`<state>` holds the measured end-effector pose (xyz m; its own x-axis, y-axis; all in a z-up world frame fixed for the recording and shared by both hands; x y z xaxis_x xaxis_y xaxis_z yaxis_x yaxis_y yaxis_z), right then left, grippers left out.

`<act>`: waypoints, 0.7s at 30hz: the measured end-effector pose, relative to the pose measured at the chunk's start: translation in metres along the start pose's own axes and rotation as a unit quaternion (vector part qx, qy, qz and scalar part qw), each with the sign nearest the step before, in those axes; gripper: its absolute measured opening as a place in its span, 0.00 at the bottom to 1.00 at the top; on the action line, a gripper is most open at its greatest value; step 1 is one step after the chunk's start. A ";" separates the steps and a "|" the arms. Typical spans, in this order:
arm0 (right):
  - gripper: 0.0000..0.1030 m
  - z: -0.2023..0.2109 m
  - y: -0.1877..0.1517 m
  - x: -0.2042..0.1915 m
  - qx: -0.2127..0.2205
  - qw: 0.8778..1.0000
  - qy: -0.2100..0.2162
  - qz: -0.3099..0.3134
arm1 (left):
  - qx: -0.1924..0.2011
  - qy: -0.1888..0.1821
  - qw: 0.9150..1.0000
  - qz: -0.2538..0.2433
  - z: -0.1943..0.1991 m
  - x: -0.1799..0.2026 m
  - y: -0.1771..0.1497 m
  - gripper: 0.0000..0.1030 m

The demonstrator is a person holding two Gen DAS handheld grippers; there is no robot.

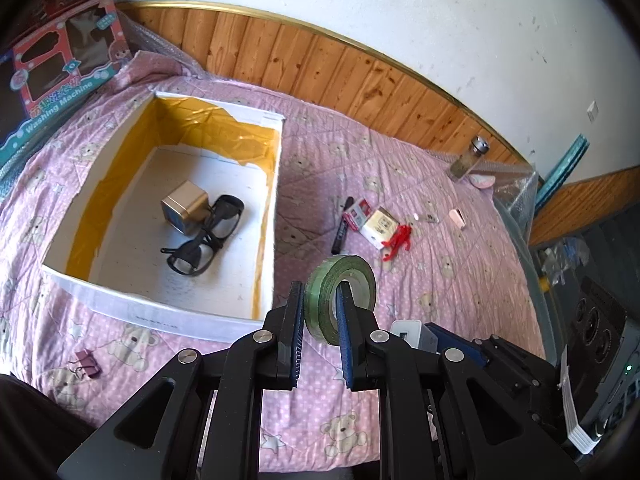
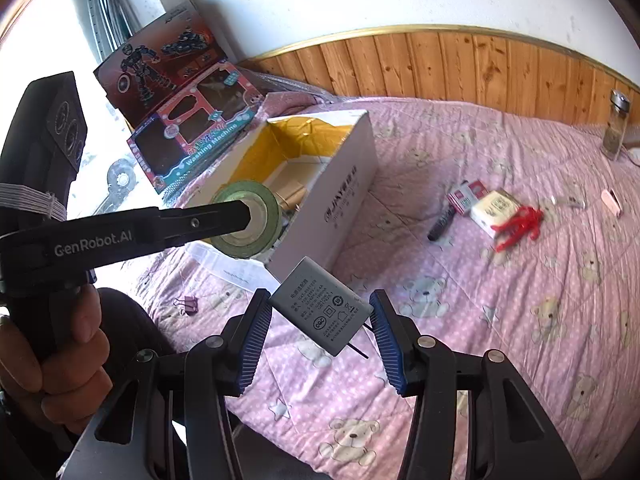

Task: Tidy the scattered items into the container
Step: 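Carry the green tape and white charger with both grippers over the box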

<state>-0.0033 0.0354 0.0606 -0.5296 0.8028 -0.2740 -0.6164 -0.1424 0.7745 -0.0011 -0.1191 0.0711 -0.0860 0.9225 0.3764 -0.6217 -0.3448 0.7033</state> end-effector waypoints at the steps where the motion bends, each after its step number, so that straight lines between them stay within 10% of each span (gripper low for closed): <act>1: 0.50 0.000 0.003 -0.004 0.002 1.000 0.002 0.003 | 0.003 0.001 1.000 0.002 0.002 -0.003 0.002 0.16; 21: 0.50 -0.035 0.051 -0.065 0.011 0.998 0.033 0.055 | 0.032 0.019 0.998 0.042 0.012 -0.068 0.039 0.16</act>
<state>-0.0207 -0.0443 0.0978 -0.6313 0.7426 -0.2235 -0.5402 -0.2144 0.8137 -0.0104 -0.1972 0.0804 -0.1661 0.8953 0.4133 -0.5607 -0.4306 0.7072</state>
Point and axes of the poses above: each gripper's, at about its wrist camera, not at the fingertips, and z roughly against the way its jaws point, x to its right, y to its top, the point moved 1 cm from there along -z, roughly the way its jaws point, and after that the axes turned 12 degrees about x, right-handed, at the moved point
